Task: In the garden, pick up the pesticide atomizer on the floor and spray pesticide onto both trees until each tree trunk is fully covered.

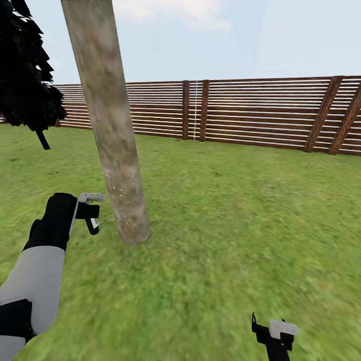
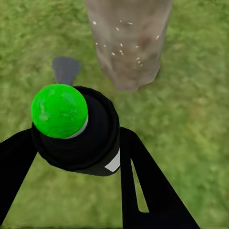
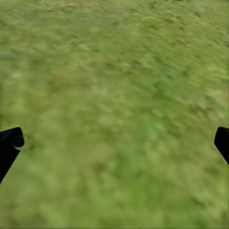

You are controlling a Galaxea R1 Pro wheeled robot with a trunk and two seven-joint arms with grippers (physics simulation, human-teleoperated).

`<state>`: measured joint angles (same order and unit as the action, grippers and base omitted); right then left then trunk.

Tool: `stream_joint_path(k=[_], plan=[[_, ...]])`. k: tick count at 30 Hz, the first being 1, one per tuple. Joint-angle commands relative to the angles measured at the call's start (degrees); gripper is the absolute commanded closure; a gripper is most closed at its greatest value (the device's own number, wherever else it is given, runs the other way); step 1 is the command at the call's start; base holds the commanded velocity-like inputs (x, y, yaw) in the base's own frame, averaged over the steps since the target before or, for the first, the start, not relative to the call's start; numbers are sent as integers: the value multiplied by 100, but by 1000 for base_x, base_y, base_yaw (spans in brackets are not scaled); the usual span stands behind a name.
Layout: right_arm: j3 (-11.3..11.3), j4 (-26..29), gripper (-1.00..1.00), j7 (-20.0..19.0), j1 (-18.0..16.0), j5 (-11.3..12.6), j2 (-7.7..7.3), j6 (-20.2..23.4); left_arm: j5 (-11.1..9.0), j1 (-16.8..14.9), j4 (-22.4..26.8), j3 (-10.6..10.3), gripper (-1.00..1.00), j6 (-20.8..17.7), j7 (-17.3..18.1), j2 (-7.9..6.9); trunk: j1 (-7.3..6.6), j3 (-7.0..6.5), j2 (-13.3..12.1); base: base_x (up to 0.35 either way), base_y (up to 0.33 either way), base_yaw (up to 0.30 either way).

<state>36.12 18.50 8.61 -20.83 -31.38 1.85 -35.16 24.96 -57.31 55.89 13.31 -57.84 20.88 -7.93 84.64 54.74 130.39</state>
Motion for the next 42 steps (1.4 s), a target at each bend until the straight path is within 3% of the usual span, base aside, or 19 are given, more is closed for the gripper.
stream_joint_path(k=[1, 9, 20, 34, 42], plan=[[0, 1, -100, 0, 0, 0, 0, 0, 0, 0, 0, 7, 100, 0, 3, 1, 0, 0, 0, 6, -272, 277], [0, 2, -100, 0, 0, 0, 0, 0, 7, 3, 2, 47, 100, 9, -3, 3, 0, 0, 0, 151, -183, 101], [0, 4, -100, 9, 0, 0, 0, 0, 18, 9, 154, 10, 100, 9, -5, 54, 0, 0, 0, -45, -209, 139], [0, 5, -100, 18, 0, 9, -53, 0, -6, 26, 68, -4, 100, 9, -5, 58, 0, 0, 0, 191, -233, 54], [0, 5, -100, 18, 0, 9, -53, 0, -3, 33, -215, 28, 100, 53, -5, 42, 0, 0, 0, 203, -208, 113]])
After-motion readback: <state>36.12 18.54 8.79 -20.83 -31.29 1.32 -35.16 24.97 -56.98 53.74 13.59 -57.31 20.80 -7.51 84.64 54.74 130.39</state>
